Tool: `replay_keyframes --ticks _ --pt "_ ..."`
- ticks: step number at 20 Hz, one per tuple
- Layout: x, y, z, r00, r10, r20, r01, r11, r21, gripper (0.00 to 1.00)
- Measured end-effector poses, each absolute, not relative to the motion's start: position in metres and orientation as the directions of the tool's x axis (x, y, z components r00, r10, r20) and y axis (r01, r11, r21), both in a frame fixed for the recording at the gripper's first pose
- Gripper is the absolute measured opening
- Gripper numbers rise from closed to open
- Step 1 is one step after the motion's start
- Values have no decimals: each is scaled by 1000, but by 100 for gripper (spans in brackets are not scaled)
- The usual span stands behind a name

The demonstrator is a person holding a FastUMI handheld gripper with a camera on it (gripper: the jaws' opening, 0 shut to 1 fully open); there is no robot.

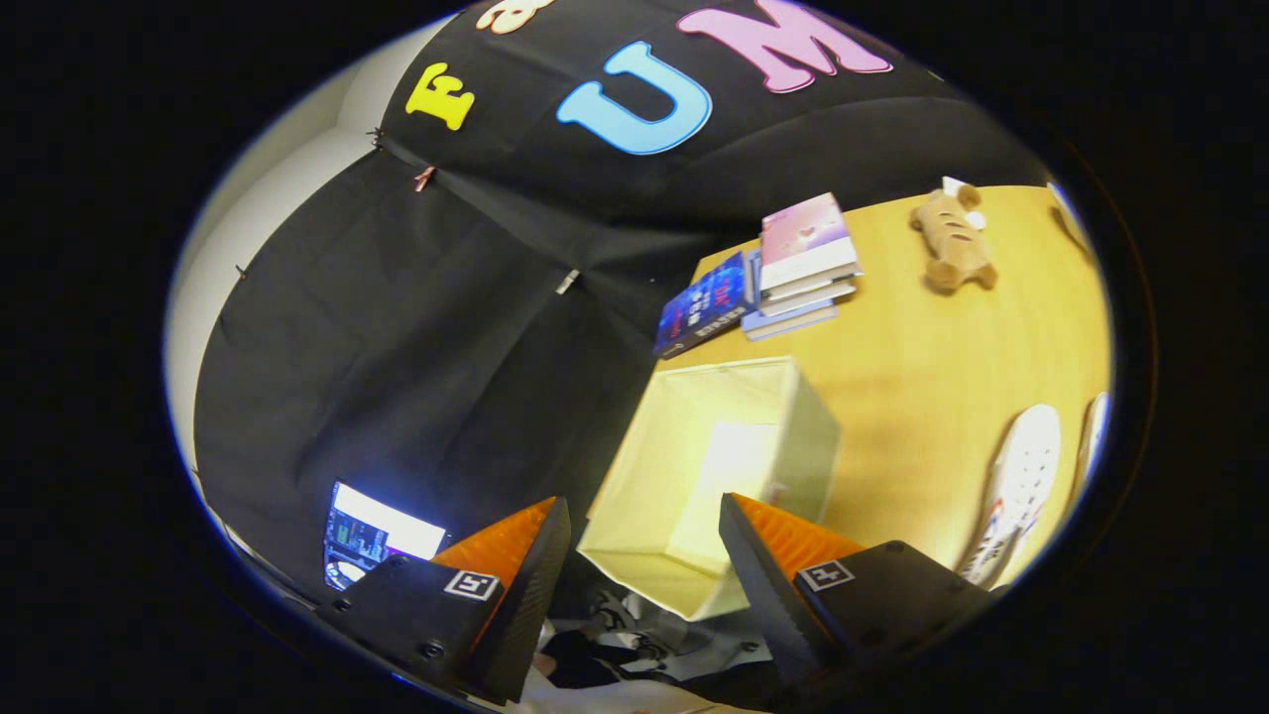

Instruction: Open the storage box then place both shoes into the box .Put the left shoe in first, then the right shoe, with the right side of both shoes facing outward in a uniform manner.

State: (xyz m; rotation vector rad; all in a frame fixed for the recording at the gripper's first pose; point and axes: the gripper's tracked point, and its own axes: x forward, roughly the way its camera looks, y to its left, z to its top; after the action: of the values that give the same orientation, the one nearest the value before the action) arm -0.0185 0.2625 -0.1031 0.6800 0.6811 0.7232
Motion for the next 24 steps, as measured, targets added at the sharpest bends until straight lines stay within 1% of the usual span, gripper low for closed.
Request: replay_keyframes --ticks 3,6,11,16,18,22,24 --pt "-21 209 -131 616 687 -386 -297 656 694 93" --pt "-26 163 -157 645 615 -453 -235 725 648 93" --pt "-28 102 -216 650 487 -584 -105 818 565 94" --pt "-28 58 -276 625 378 -683 -79 901 426 91" --pt "-25 55 -292 609 365 -704 -76 911 406 90" --pt "-19 52 -316 588 350 -729 -47 915 401 85" --pt "-15 52 -325 580 343 -739 -37 917 396 84"
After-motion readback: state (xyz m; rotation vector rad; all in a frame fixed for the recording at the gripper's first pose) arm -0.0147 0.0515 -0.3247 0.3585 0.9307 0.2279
